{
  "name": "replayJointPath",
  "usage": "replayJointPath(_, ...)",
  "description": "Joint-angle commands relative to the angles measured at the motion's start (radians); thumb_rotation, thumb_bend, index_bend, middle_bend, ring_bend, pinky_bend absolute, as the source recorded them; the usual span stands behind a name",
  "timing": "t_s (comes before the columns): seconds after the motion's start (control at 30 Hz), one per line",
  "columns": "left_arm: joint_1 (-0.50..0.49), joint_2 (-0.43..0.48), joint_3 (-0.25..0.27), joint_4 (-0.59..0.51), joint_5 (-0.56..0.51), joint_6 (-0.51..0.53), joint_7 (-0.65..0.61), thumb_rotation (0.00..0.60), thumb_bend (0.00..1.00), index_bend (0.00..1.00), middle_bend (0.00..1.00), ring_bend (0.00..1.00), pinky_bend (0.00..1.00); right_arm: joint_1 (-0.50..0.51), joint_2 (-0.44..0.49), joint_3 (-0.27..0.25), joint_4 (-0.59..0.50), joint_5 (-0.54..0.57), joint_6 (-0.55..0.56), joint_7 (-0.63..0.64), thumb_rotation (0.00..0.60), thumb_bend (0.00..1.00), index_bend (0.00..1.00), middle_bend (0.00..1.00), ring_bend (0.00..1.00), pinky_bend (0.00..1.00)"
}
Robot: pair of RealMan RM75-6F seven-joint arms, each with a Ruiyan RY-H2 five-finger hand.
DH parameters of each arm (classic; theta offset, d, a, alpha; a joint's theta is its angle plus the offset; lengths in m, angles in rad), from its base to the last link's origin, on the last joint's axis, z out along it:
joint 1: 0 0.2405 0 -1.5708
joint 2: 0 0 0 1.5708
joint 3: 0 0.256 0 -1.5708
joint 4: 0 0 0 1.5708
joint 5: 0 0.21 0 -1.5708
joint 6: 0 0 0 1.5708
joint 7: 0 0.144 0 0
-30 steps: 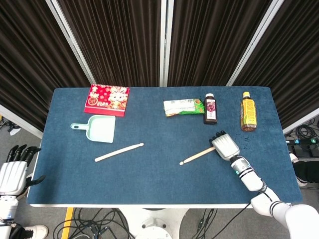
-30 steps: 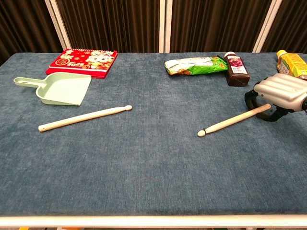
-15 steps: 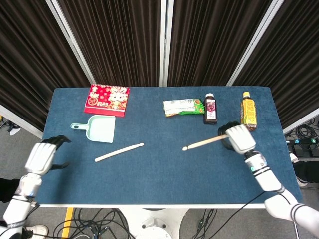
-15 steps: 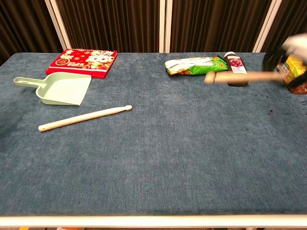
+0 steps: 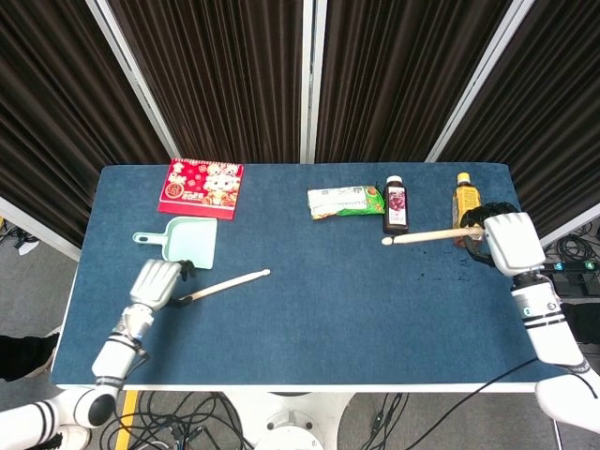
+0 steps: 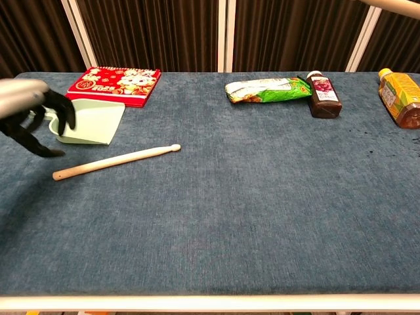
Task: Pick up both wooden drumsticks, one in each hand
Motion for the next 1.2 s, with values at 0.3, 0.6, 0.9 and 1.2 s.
replayJointPath(0.3,-0.044,-0.115,0.009,0.030,-0.213,0.032,0.218,0.600,0.23,0.46,0.49,0.75,0.89,-0.011,-0.023,-0.016,0.030,0.003,-0.021,0.017,0.600,0.70,0.66,0.57,0.34,0.35)
replayJointPath(0.6,-0.071,-0.126,0.021,0.053,-0.296,0.023,0.289,0.600,0.26,0.46,0.49,0.75,0.89,-0.014,-0.041,-0.020,0.060,-0.002,-0.029,0.042,0.600,0.70,0.66,0.57,0.34,0.35)
replayJointPath(0.9,-0.089,-0.120,0.031,0.037,-0.333,0.017,0.303,0.600,0.28,0.47,0.50,0.75,0.89,-0.015,-0.056,-0.023,0.081,-0.004,-0.038,0.052,0.600,0.70,0.66,0.57,0.34,0.35)
replayJointPath(1.2,-0.102,-0.130,0.041,0.048,-0.351,0.019,0.300,0.600,0.32,0.49,0.51,0.76,0.89,-0.015,-0.061,-0.022,0.087,-0.001,-0.047,0.047,0.600,0.70,0.66,0.57,0.35,0.35)
